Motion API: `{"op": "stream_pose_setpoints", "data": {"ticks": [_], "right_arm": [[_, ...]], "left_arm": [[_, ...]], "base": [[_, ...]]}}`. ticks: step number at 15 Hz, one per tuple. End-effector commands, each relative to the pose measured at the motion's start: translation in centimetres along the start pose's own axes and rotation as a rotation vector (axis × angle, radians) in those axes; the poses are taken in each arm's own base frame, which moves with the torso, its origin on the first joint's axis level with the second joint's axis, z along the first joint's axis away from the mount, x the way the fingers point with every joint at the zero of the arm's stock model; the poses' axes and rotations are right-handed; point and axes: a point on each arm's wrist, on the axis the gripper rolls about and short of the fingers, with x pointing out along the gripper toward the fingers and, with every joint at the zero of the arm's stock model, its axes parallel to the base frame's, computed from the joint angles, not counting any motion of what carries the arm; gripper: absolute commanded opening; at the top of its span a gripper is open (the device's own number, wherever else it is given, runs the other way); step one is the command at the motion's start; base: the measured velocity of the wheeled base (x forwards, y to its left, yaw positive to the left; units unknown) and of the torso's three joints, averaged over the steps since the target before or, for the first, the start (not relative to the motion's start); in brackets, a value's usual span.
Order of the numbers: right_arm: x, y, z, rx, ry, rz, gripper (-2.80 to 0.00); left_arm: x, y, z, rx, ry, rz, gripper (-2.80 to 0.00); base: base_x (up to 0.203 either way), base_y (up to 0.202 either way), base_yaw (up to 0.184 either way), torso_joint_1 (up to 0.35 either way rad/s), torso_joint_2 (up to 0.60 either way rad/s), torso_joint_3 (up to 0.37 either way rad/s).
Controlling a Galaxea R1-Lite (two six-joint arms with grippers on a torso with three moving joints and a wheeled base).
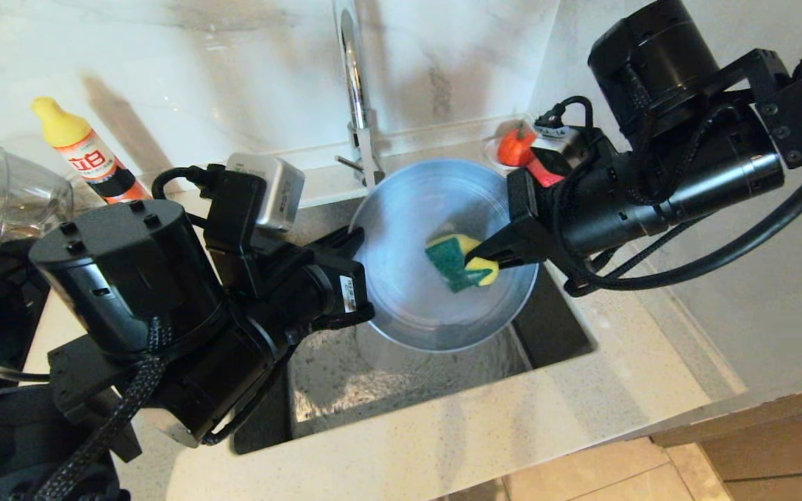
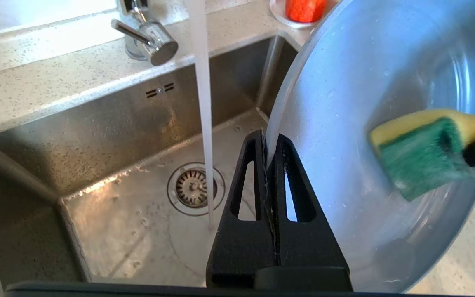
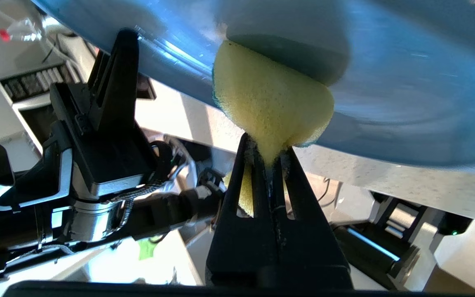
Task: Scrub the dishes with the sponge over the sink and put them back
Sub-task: Wipe the plate
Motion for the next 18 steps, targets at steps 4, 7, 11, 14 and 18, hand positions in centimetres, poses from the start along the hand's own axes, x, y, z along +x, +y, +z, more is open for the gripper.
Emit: {"op": "stream_pose_setpoints", "data": {"ticks": [4, 7, 11, 14, 18], "right_arm": [[-0.7, -0.3, -0.2, 0.007, -0.028, -0.051, -2.80], [0.2, -0.3, -0.6, 0.006, 0.000, -0.059, -2.80], [1.7, 0.4, -1.2, -0.015, 0.033, -0.043, -2.80], [2.7, 0.8, -1.1, -0.030, 0.029, -0.020, -2.80], [3.0, 1.3, -1.1, -0.047, 0.009, 0.009, -2.80]], "left_arm": [[0.6, 0.2, 1.8, -0.025, -0.065, 0.021, -2.80], [1.1, 0.3, 2.2, -0.030, -0.080, 0.041, -2.80], [2.1, -0.3, 1.4, -0.022, -0.058, 0.031, -2.80], [2.1, -1.2, 1.1, -0.022, -0.049, 0.003, -2.80], [1.5, -2.1, 0.3, -0.018, -0.025, -0.033, -2.80]], "base": [[0.000, 0.000, 0.000, 0.000, 0.00, 0.000], [0.000, 0.000, 0.000, 0.000, 0.00, 0.000], [0.000, 0.000, 0.000, 0.000, 0.00, 0.000], [0.000, 0.000, 0.000, 0.000, 0.00, 0.000], [0.000, 0.000, 0.000, 0.000, 0.00, 0.000]]}}
